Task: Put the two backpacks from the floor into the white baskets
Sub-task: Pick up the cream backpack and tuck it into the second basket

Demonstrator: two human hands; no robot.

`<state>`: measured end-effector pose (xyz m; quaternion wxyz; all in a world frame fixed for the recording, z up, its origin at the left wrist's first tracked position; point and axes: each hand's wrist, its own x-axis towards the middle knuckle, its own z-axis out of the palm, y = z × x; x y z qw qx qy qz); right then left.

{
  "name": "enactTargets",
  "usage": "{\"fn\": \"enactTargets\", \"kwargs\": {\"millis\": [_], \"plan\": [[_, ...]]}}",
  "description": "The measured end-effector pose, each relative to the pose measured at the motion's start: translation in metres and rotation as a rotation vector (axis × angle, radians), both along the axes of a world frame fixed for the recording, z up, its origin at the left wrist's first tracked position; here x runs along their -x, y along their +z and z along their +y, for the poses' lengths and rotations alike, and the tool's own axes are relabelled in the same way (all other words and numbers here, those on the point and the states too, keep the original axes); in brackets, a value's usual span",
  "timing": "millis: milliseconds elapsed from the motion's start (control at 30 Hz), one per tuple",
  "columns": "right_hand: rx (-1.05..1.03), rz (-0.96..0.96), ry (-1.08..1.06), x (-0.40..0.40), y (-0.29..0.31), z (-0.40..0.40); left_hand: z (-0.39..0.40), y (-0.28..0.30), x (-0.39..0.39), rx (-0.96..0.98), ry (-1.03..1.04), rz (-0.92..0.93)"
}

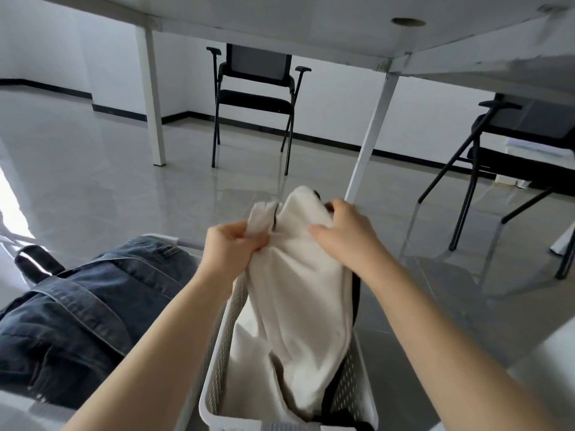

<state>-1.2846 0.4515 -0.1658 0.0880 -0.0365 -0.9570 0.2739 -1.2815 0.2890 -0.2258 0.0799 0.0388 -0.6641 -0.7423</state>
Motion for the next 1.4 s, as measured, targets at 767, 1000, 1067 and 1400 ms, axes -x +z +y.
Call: {"fn": "enactTargets", "kwargs": {"millis": [767,1000,1067,1400], "plan": [[0.366,-0.347,0.353,-0.008,-0.102,0.004,-0.053,0.035,-0.017,0.305,0.148,-0.217],[0.061,-0.817,0.433,-0.042,-0.172,0.016,-0.055,0.035,-0.017,0.007,0.115,-0.187],[0.191,-0.806,0.391,-0.041,-0.18,0.016,-0.057,0.033,-0.016,-0.014,0.103,-0.189],[0.885,-0.08,0.058,-0.012,-0.118,0.025,-0.077,0.016,-0.008,-0.13,0.2,-0.237]]}}
